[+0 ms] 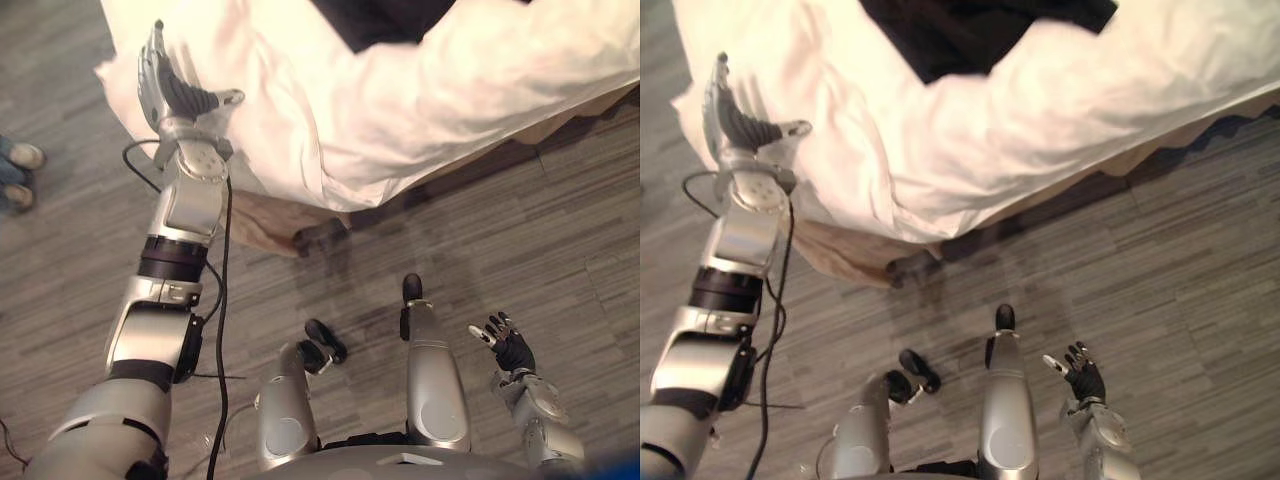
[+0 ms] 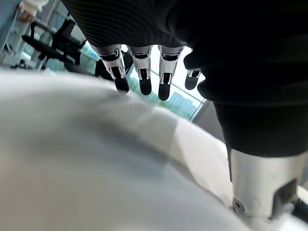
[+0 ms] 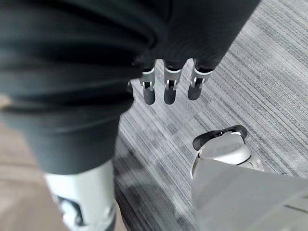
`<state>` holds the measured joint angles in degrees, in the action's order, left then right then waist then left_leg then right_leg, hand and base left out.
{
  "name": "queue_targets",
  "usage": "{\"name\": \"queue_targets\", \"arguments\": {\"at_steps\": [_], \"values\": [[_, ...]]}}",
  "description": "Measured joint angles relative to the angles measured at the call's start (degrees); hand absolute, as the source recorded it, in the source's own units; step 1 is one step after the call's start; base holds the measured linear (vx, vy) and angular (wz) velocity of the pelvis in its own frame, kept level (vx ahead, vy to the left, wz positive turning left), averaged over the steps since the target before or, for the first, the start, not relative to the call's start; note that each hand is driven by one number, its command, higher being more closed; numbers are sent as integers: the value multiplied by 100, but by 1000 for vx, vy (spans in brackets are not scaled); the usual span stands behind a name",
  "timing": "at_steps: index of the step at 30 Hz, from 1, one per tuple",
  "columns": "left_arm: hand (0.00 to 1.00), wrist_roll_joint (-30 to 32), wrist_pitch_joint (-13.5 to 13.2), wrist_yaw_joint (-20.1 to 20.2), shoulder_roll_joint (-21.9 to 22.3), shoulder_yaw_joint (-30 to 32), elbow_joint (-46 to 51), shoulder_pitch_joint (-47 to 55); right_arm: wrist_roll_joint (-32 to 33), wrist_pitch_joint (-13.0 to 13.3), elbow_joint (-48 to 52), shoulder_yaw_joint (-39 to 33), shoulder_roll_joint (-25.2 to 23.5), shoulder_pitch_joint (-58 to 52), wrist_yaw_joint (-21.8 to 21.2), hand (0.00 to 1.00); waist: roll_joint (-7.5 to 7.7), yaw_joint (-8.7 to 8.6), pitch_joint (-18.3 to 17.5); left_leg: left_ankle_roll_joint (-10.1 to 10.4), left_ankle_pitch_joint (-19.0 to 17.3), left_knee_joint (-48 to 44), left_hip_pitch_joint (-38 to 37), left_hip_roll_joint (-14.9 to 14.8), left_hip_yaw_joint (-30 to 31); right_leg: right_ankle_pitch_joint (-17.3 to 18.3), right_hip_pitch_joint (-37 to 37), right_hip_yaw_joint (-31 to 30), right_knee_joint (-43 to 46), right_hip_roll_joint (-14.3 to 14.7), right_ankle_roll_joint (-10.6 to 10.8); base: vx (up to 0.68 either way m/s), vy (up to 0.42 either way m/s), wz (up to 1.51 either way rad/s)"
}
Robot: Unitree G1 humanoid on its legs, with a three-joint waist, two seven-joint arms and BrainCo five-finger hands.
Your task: Tidy the bed and pick cloth on bed and put in laundry
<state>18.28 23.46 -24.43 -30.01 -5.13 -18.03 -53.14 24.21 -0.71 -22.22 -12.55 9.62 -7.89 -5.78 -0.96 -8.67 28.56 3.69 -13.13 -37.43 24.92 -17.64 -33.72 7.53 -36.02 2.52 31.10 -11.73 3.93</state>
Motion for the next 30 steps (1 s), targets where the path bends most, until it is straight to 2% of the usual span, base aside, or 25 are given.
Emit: {"name": "queue_targets", "arguments": {"at_steps": [3,5,7,11,13,17,22,23,24,25,27,30], "values": [[100,411,14,190,-21,-75,-7,-282,392,9,74,17,0,149,-80,0,39,22,99,-52,-117,-294,372,-154,70,-12,-301,-4,94,119,0,-70,-11,-3],[100,1029,16,584,-142,-179,-18,-536,593,55,244,105,0,158,-156,0,44,36,110,-81,-294,-379,632,-239,150,-62,-573,-17,172,192,-3,-113,23,-11],[100,1299,59,862,-333,-236,-17,-621,597,51,250,102,1,198,-179,0,37,41,115,-88,-516,-299,653,-247,162,-133,-679,-38,172,274,-4,-116,11,-14],[100,1446,87,1286,-689,-434,-14,-642,594,48,243,-50,9,197,-249,0,34,33,116,-137,-583,-288,682,-205,114,-276,-744,-194,103,301,60,-83,-6,-13],[100,1430,54,1477,-789,-489,-8,-634,591,45,247,-134,55,190,-266,0,34,25,115,-149,-578,-281,656,-166,90,-316,-740,-236,91,284,66,-42,0,-5],[100,1013,-276,1796,-964,-666,-2,-330,588,-14,311,-317,191,181,-259,0,11,33,113,-177,-554,-173,318,-42,46,-292,-493,-273,137,174,88,22,0,3],[100,-28,-888,1970,-949,-610,344,1084,563,-172,504,-509,322,-5,-250,0,-108,43,45,-183,-506,245,-539,274,35,-57,272,-192,158,-62,174,50,-5,17],[0,-215,-1039,1972,-865,-509,356,1508,508,-214,511,-512,357,-102,-250,0,-187,85,-58,-176,-489,352,-684,329,35,-26,412,-157,116,-105,198,54,-10,16],[0,-288,-1096,1966,-818,-475,358,1712,476,-228,510,-511,376,-170,-249,0,-232,115,-113,-171,-479,416,-757,361,44,-13,493,-149,88,-125,207,96,-13,13],[0,-492,-1254,1936,-638,-260,364,2265,442,-276,504,-508,383,-361,-245,0,-294,216,-308,-143,-440,585,-937,432,36,33,665,-99,28,-166,226,102,-12,13],[0,-663,-1401,1911,-398,64,374,2947,348,-337,499,-498,333,-535,-241,0,-329,272,-569,-112,-365,823,-1183,502,89,84,945,50,-80,-226,221,139,-29,24],[0,-866,-1653,1788,242,627,375,4145,245,-371,482,-499,74,-850,-197,0,-281,408,-1126,6,-204,1323,-1693,580,166,149,1552,285,-401,-239,226,155,-38,22]]}}
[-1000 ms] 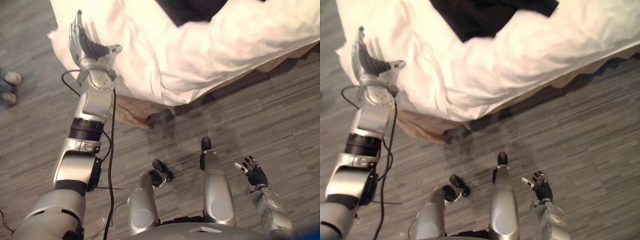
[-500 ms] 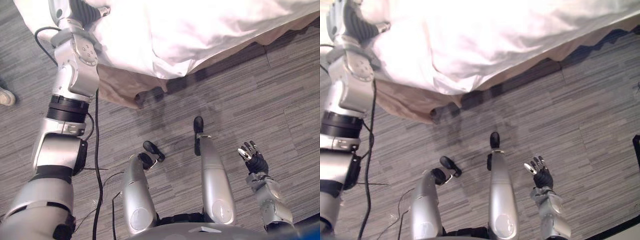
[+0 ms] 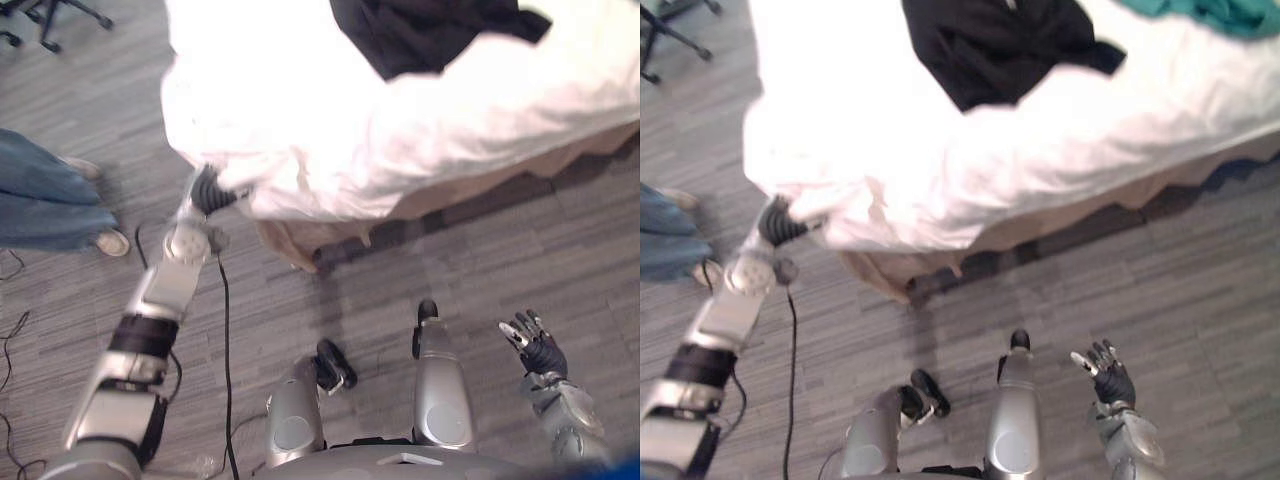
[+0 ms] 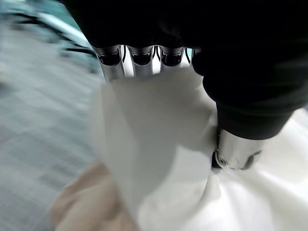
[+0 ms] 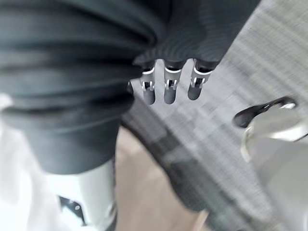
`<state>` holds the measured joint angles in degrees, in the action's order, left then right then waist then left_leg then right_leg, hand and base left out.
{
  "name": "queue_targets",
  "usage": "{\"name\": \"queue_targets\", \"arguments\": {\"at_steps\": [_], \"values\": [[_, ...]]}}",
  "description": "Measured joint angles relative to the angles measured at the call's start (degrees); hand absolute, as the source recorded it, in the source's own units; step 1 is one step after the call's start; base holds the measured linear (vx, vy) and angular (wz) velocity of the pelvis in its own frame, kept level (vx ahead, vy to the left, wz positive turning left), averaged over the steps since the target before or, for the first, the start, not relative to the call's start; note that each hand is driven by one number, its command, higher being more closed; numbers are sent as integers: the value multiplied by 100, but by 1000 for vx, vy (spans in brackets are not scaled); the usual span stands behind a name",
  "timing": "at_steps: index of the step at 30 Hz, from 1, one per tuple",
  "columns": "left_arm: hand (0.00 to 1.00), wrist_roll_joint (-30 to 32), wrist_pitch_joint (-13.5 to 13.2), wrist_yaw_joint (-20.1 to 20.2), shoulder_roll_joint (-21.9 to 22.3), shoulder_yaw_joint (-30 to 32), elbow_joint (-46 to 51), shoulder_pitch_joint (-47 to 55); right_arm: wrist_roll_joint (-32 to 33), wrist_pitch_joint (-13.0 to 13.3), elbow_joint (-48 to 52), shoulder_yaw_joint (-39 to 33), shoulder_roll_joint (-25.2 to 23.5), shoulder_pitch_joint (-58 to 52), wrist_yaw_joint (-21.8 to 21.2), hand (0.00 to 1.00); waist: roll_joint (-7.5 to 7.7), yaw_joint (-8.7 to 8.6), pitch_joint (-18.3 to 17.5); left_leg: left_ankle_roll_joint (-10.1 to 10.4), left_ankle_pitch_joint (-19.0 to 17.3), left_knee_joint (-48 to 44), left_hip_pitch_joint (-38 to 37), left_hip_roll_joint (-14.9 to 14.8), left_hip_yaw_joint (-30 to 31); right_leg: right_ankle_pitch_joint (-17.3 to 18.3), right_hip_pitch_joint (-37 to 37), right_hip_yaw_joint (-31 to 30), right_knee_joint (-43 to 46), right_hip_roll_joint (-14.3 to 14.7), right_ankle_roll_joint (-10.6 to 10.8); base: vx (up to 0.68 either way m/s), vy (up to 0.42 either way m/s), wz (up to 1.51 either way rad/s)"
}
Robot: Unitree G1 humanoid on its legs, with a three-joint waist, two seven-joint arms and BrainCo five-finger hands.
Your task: Tidy the bed and pick cloth on bed and put in laundry
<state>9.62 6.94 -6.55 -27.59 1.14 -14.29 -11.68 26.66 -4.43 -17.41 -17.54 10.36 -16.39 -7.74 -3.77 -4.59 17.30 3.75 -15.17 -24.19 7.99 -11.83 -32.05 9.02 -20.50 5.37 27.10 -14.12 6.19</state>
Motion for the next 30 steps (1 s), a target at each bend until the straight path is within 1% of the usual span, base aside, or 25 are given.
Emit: {"name": "queue_targets", "arguments": {"at_steps": [1,3,4,5,6,7,8,9,12,13,15,16,17,18,19,20,21,23,26,27,30], "values": [[0,1,-58,-42,128,68,-1,206,-12,-19,-31,-4,-60,-46,20,0,13,25,-88,25,39,105,-108,7,21,2,129,53,-89,8,-2,198,-49,21],[0,0,-329,-165,659,185,-89,831,-163,-64,-523,1,-249,-176,142,0,73,108,-488,112,214,544,-500,97,184,12,635,320,-423,24,-8,169,-47,34],[0,-2,-398,-167,762,181,-147,911,-173,-88,-717,2,-277,-174,173,0,82,106,-589,120,260,662,-558,123,253,12,755,401,-523,26,-8,134,-45,52],[0,-58,-532,-164,988,188,-335,1036,-216,-94,-1132,1,-319,-152,244,0,99,105,-762,145,355,870,-665,169,380,3,963,554,-711,48,-1,120,-45,51],[0,-202,-631,-161,1211,181,-534,1080,-228,-101,-1472,1,-328,-129,320,0,83,103,-898,171,413,1036,-770,195,482,-20,1161,680,-888,71,19,110,-42,46],[0,-255,-661,-159,1326,180,-630,1107,-239,-106,-1623,0,-327,-126,343,0,71,105,-965,175,442,1115,-812,204,517,-43,1253,727,-975,90,25,118,-30,31],[0,-447,-737,-169,1514,175,-829,1155,-327,-111,-1883,-8,-326,-113,353,0,50,102,-1063,193,494,1263,-915,216,601,-113,1427,814,-1189,137,21,116,-21,16],[0,-585,-782,-214,1667,166,-1015,1196,-401,-111,-2155,-15,-326,-61,355,0,47,99,-1096,193,575,1424,-1030,230,629,-202,1609,870,-1420,188,27,114,-18,10],[0,-666,-922,-279,1932,168,-1432,1212,-438,-97,-2781,-127,-328,135,353,0,58,96,-1110,200,720,1729,-1258,296,810,-416,2016,1014,-1962,296,25,67,1,11],[0,-734,-921,-284,1955,169,-1542,1216,-437,-77,-2886,-159,-328,173,352,0,58,96,-1110,200,725,1762,-1300,295,833,-460,2113,1054,-2073,315,26,66,-6,16],[0,-960,-863,-309,2006,220,-2218,1298,-428,-6,-3209,-247,-326,293,351,0,71,104,-1117,209,741,1833,-1438,302,931,-552,2393,1152,-2340,356,34,58,4,15],[0,-1104,-818,-313,2044,357,-2602,1431,-425,46,-3343,-253,-331,371,348,0,91,116,-1118,208,741,1864,-1516,305,943,-603,2520,1182,-2455,375,31,36,5,9],[0,-1148,-794,-311,2055,420,-2768,1494,-424,71,-3398,-253,-336,396,346,0,102,120,-1151,209,741,1889,-1524,305,953,-633,2549,1208,-2512,385,31,34,3,11],[0,-1246,-751,-286,2058,559,-3089,1636,-424,131,-3537,-258,-355,464,346,0,138,127,-1220,212,744,1922,-1521,313,991,-679,2612,1263,-2627,399,41,26,2,19],[0,-1297,-757,-239,2060,726,-3449,1776,-424,185,-3681,-261,-379,531,346,0,190,184,-1234,212,744,1925,-1535,333,1053,-718,2709,1307,-2723,397,43,25,2,18],[0,-1297,-756,-228,2064,754,-3503,1799,-424,198,-3702,-262,-382,533,345,0,200,194,-1240,212,744,1927,-1539,336,1053,-726,2715,1307,-2734,397,44,1,9,12],[0,-1304,-756,-213,2074,836,-3660,1918,-426,244,-3768,-269,-403,550,345,0,227,282,-1262,208,747,1930,-1546,343,1055,-783,2746,1309,-2790,398,27,-28,19,6],[0,-1312,-753,-215,2075,876,-3798,2080,-428,320,-3774,-273,-477,593,348,0,252,376,-1266,202,752,1940,-1609,377,1065,-849,2855,1332,-2885,384,32,-46,19,5],[0,-1361,-752,-221,2090,1025,-3939,2245,-433,364,-3927,-235,-600,758,368,0,306,396,-1284,196,780,2014,-1704,421,1077,-866,2913,1377,-2919,360,37,-88,-4,2],[0,-1384,-752,-227,2093,1055,-3948,2258,-434,364,-3945,-182,-615,790,392,0,332,405,-1280,194,826,2035,-1698,439,1087,-885,2907,1381,-2921,345,43,-118,-18,2],[0,-1527,-777,-256,2147,1072,-3952,2270,-435,361,-3986,-172,-616,823,502,0,343,399,-1268,170,999,2262,-1719,496,1154,-989,2895,1435,-3016,346,45,-141,-29,7]]}}
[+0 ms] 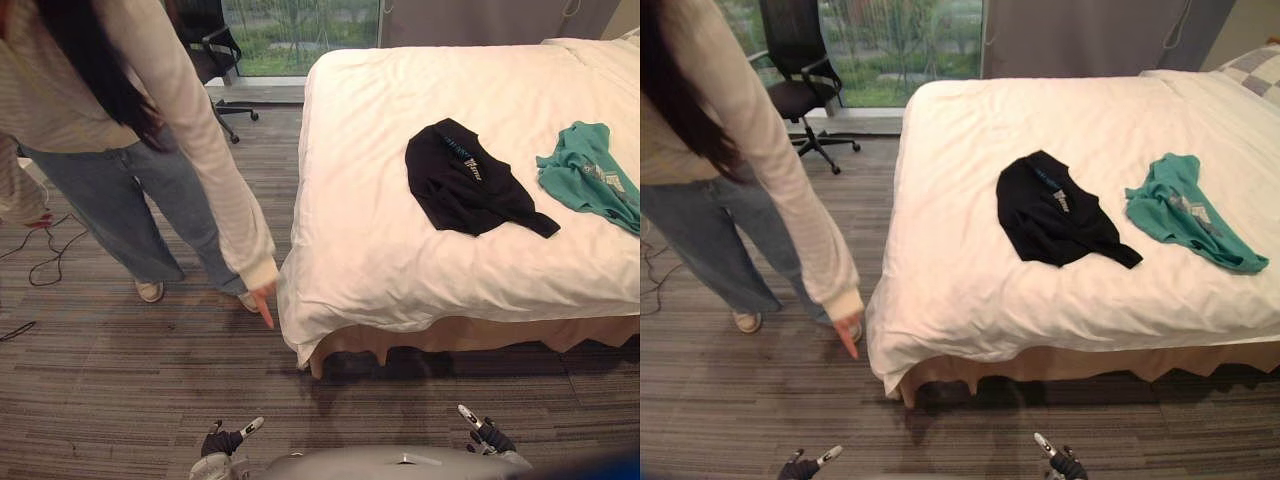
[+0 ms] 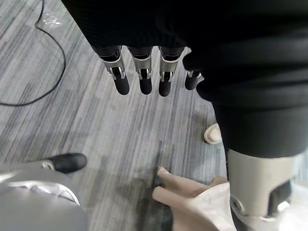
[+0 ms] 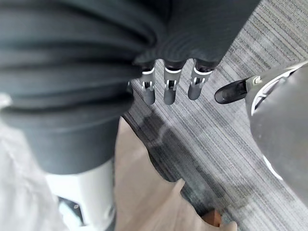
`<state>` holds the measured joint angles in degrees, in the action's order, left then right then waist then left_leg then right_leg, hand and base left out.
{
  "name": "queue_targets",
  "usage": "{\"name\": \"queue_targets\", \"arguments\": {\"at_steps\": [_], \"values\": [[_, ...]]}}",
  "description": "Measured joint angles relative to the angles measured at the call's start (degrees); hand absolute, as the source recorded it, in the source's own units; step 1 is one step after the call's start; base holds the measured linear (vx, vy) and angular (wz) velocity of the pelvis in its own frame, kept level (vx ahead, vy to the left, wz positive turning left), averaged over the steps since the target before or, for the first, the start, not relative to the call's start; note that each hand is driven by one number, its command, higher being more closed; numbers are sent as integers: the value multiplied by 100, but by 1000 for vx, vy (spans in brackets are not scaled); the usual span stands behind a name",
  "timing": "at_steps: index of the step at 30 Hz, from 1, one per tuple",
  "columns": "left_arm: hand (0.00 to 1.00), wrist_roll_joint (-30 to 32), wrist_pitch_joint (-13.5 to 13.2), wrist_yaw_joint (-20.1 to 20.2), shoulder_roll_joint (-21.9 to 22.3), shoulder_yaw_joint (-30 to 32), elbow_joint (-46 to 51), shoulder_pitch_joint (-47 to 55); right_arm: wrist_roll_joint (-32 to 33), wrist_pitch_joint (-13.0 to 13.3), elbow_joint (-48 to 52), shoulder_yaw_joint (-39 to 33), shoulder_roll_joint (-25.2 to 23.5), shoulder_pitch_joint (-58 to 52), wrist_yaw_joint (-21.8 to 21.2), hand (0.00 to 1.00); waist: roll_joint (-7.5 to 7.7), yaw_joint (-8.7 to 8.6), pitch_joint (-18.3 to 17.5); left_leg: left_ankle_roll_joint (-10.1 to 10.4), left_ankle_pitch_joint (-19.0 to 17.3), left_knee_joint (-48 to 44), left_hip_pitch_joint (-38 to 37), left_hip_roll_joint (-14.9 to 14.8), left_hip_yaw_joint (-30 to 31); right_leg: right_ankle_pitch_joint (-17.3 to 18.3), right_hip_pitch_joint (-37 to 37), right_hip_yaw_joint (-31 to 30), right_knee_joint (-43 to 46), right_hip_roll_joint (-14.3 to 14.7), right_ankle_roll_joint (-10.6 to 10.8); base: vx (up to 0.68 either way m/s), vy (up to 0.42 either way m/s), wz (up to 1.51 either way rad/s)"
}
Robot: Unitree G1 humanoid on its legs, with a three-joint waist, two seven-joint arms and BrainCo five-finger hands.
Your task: Tidy the bed and pick cloth on bed and put in laundry
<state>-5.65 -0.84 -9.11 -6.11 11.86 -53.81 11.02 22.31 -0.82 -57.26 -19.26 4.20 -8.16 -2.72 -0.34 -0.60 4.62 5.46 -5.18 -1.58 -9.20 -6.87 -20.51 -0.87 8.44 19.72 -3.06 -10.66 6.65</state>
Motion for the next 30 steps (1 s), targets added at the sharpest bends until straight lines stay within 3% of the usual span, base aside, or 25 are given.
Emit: {"name": "queue_targets", "arguments": {"at_steps": [1,2,7,10,14,19,22,24,26,30], "values": [[0,0,-19,1,17,1,0,-8,0,-4,-2,14,0,2,35,0,2,2,1,-2,49,56,-10,12,7,-31,-6,1,-25,4,-11,-350,-81,-1],[0,-3,-107,1,73,8,2,-34,3,-103,-1,75,2,57,201,0,30,0,32,11,353,488,-181,40,1,-126,-4,3,-156,65,-50,-338,-78,-7],[0,-5,-103,19,88,27,3,-45,6,-202,-1,151,47,58,295,0,35,-1,33,65,393,601,-182,71,35,-172,-15,5,-227,67,-13,-112,-19,0],[0,-1243,68,298,103,275,13,-56,5,-214,-2,150,46,98,298,0,25,-4,31,54,414,649,-190,92,52,-232,-11,-2,-244,67,11,13,3,0],[0,-1734,29,449,104,545,13,-89,5,-237,0,139,47,204,312,0,34,0,34,12,441,645,-199,98,61,-252,4,-1,-237,69,-4,63,5,1],[0,-2082,-22,590,56,1148,237,-260,6,-456,1,-44,65,387,319,0,28,2,40,10,434,645,-237,105,64,-252,34,-2,-236,61,-6,22,-1,-1],[0,-2256,-105,741,-302,1491,866,-413,11,-642,40,-75,213,449,309,0,1,19,56,10,433,636,-270,103,75,-249,95,2,-236,60,-11,-20,-4,0],[0,-2211,-217,735,-669,1617,1176,-571,36,-806,60,-106,365,482,291,0,-16,16,60,7,425,629,-287,103,80,-249,91,0,-236,58,-13,-84,-12,0],[0,-1766,-466,565,-965,1576,1500,-719,59,-943,85,-165,508,483,276,0,-29,13,69,5,426,629,-285,104,85,-253,84,-7,-236,56,-19,-62,-8,-1],[0,-526,-837,-186,-1339,1036,2417,-1000,172,-1104,234,-266,737,498,121,0,-76,12,94,5,427,630,-263,104,69,-258,40,-23,-237,55,-25,-39,-4,-4]]}}
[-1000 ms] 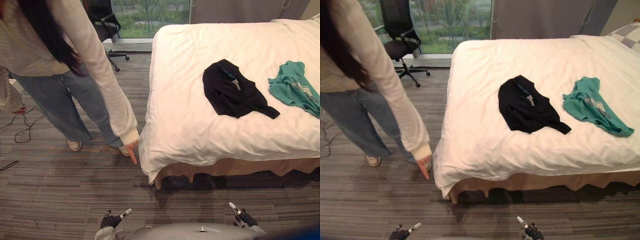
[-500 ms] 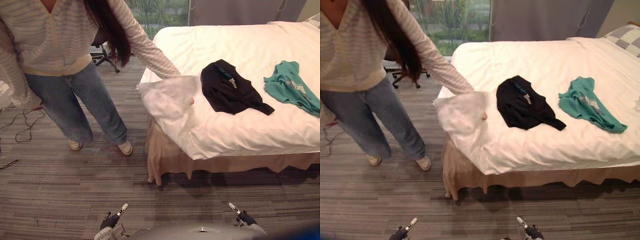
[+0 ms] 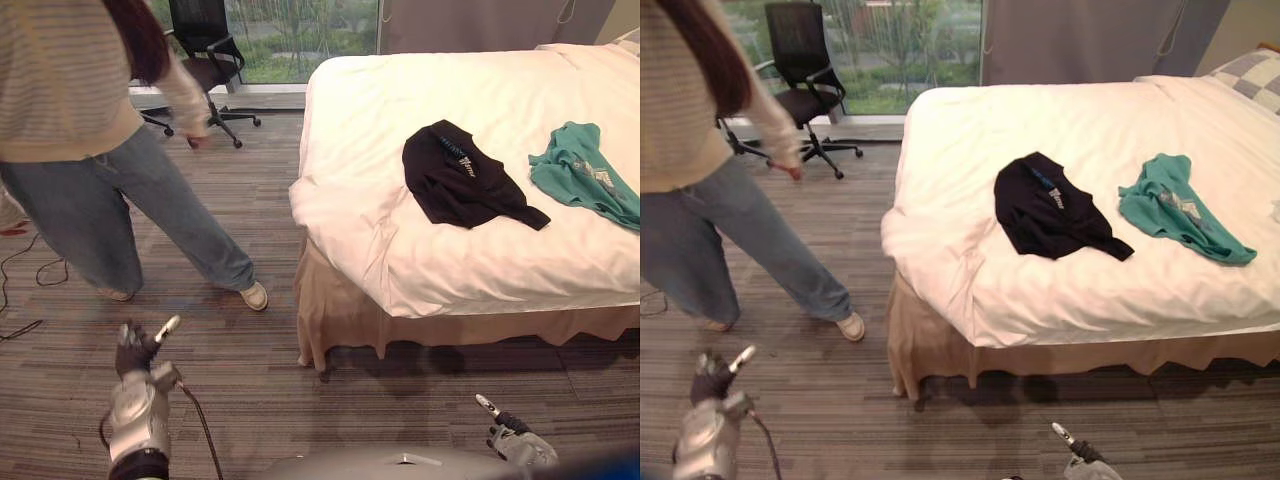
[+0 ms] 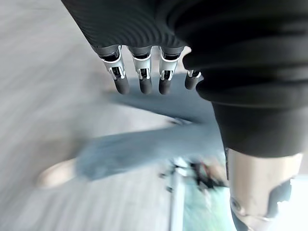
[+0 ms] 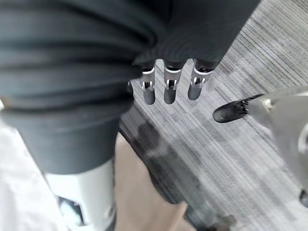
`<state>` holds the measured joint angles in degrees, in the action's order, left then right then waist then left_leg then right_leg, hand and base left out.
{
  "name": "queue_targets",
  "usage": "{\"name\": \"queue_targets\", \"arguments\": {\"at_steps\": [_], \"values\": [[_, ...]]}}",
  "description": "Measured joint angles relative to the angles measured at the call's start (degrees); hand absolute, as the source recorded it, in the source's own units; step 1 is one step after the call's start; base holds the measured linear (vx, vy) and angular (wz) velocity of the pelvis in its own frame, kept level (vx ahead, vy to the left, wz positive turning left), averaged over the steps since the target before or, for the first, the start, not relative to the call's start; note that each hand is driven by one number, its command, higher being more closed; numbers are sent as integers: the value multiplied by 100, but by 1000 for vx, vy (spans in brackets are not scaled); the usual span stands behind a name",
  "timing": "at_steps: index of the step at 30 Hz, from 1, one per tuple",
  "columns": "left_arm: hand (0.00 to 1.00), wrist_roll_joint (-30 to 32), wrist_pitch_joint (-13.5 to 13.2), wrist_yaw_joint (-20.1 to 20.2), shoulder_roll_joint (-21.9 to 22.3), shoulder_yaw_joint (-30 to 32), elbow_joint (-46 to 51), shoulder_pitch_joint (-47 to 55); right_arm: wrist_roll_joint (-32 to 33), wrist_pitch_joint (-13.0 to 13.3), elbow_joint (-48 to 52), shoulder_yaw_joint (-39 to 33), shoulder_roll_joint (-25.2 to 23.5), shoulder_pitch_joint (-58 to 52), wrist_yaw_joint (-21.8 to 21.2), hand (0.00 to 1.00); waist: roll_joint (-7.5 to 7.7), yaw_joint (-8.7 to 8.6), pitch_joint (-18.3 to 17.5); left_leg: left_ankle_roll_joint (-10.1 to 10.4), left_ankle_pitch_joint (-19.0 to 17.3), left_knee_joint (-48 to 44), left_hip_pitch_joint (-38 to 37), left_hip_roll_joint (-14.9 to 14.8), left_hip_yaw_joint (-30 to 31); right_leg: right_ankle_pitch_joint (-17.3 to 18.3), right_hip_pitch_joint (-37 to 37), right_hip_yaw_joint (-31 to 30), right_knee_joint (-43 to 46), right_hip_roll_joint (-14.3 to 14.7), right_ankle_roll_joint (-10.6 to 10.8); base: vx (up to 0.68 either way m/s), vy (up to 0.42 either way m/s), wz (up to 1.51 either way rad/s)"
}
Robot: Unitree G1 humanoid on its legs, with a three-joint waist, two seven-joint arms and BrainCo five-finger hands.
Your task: Tidy the bed and pick cloth on bed and put in laundry
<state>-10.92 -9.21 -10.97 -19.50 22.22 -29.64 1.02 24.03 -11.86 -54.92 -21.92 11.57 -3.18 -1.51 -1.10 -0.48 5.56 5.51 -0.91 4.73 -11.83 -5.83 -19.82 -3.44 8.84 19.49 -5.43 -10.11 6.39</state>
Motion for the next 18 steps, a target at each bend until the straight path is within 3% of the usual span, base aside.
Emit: {"name": "queue_targets", "arguments": {"at_steps": [4,7,13,18], "values": [[0,961,-64,-719,-392,-257,821,-609,117,-109,50,-21,79,59,-54,0,-73,-41,16,2,-2,1,11,-15,-32,-11,-37,-112,1,30,-11,-4,-1,-6],[0,1633,-73,-1013,-795,-440,990,-1134,121,-190,46,-28,73,56,-18,0,-97,-73,5,16,-12,-4,-22,-23,-112,-12,-32,-174,2,46,-14,42,-3,-13],[0,2758,67,-956,-1287,-1039,1141,-1947,154,-231,39,-28,9,-2,220,0,-156,-119,0,-6,-168,-218,-87,-27,-187,8,-23,-435,51,29,-59,19,-1,-21],[0,3224,551,-738,-1358,-1720,875,-2530,100,-286,37,-26,1,-122,411,0,-400,-248,34,-28,-371,-378,-82,-32,-371,56,-255,-698,288,10,-110,-52,14,-25]]}}
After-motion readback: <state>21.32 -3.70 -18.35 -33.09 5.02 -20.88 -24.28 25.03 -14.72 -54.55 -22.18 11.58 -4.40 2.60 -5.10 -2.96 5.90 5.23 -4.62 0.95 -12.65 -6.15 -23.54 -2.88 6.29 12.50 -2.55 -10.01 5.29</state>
